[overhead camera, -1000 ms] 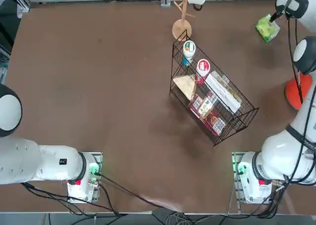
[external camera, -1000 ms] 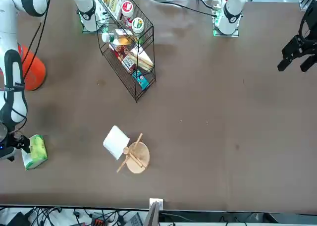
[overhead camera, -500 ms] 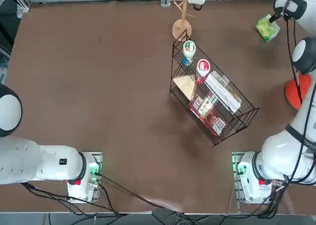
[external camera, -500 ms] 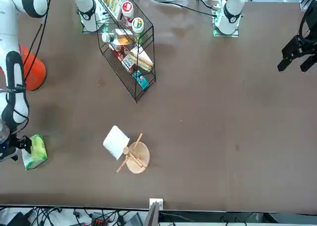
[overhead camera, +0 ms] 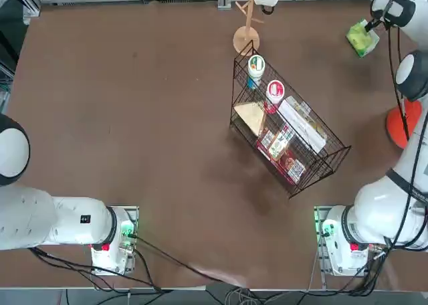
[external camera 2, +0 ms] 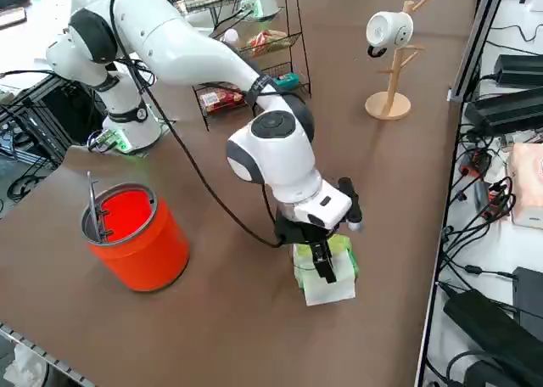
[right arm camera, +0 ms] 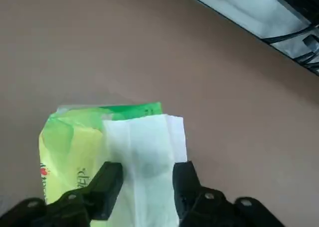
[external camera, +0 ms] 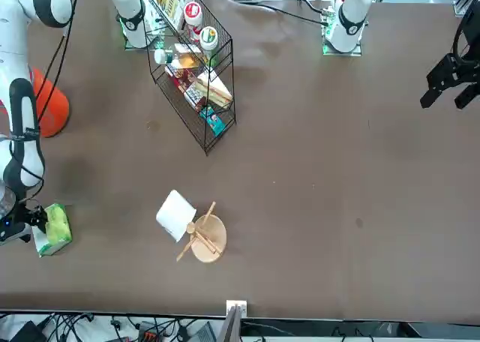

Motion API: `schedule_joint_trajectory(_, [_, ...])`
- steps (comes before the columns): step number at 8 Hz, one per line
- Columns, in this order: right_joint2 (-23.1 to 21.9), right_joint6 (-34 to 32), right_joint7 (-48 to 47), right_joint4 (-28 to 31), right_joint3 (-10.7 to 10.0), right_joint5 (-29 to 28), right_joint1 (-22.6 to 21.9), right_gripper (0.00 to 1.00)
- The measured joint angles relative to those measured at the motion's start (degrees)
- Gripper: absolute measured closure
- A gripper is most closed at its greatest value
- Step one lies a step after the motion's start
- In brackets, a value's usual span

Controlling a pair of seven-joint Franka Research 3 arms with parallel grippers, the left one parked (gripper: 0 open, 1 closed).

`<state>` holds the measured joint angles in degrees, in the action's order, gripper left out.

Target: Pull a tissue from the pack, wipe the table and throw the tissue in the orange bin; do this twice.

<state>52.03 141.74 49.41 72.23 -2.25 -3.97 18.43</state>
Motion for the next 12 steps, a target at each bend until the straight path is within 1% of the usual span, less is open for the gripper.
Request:
schedule_joint_trajectory(1, [0.0, -0.1, 0.0, 0.1, 0.0, 0.0, 0.0, 0.46])
schedule_joint_trajectory(5, [0.1, -0.2, 0.0, 0.5, 0.2, -0.1, 0.0, 0.47])
schedule_joint_trajectory(9, [0.3, -0.6, 0.1, 0.5, 0.3, -0.1, 0.0, 0.51])
schedule_joint_trajectory(11, [0.6, -0.6, 0.1, 0.6, 0.3, -0.1, 0.0, 0.54])
schedule_joint_trajectory(12, [0.7, -0.6, 0.1, 0.5, 0.3, -0.1, 0.0, 0.61])
